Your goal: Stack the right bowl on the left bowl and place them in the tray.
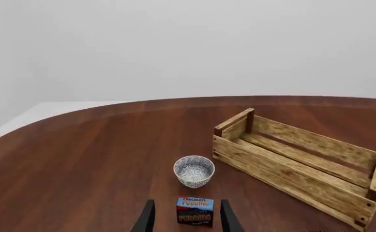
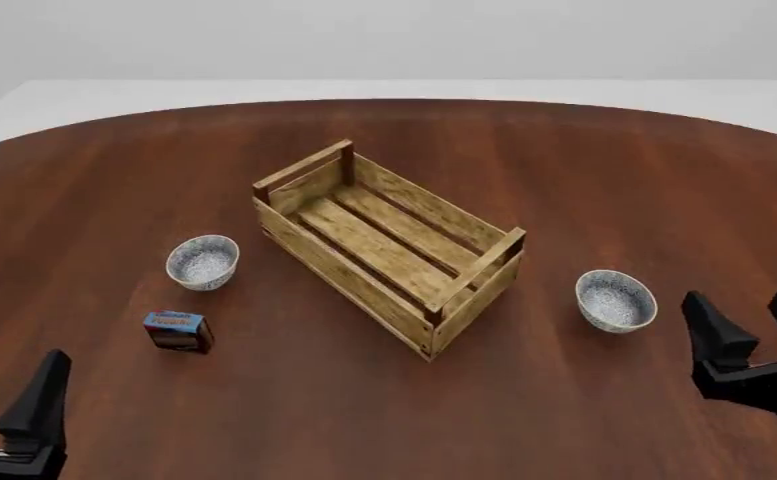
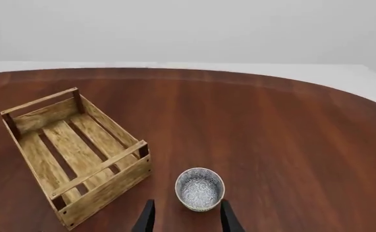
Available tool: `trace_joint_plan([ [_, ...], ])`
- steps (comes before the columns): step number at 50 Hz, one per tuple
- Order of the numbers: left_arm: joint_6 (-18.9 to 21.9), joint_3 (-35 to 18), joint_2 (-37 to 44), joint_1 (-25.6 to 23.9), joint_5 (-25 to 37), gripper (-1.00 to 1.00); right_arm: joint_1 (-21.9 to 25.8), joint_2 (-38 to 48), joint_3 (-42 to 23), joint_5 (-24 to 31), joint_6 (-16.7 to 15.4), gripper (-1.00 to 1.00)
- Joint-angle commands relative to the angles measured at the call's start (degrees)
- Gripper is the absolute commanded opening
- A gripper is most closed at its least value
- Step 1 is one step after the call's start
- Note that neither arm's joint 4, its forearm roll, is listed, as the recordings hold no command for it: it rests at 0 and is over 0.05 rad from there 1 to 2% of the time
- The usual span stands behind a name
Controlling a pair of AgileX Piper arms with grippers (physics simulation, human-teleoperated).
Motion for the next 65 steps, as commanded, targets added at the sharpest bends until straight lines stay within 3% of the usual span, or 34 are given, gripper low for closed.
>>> trace_joint_plan([
  [1, 0.4, 0.2, -0.1, -0.1, -0.1, 1.0, 1.9, 10.2, -7.0, 1.6, -0.3, 1.0],
  [3, 0.5, 0.2, 0.0, 0.0, -0.1, 1.0, -0.5, 14.4, -7.9, 0.9, 0.2, 1.0],
  [5, 0.5, 0.2, 0.1, 0.0, -0.1, 1.0, 0.7, 14.7, -8.6, 0.9, -1.1, 1.0],
  [9, 0.8, 0.1, 0.0, 0.2, 0.1, 1.0, 1.1, 17.9, -11.6, 2.7, 0.6, 1.0],
  [11, 0.9, 0.0, -0.1, 0.1, 0.2, 1.0, 0.3, 20.6, -13.0, 2.9, -1.2, 1.0],
  [21, 0.9, -0.5, -0.1, 0.0, 0.7, 1.0, -2.1, 26.4, -20.7, 8.2, -3.6, 1.0],
  [22, 1.0, -0.6, 0.2, -0.1, 0.5, 1.0, -1.6, 27.8, -21.6, 8.8, -1.4, 1.0],
  [30, 1.1, -1.5, 0.2, -0.5, 1.2, 1.0, -3.9, 35.4, -27.5, 11.6, -1.6, 1.0],
  [49, 1.3, -2.3, 0.1, -0.8, 1.7, 1.0, -7.6, 47.5, -33.1, 10.1, -2.9, 1.0],
  [65, 1.2, -2.3, 0.0, -0.9, 1.9, 1.0, -9.1, 54.2, -33.5, 7.7, -3.0, 1.0],
])
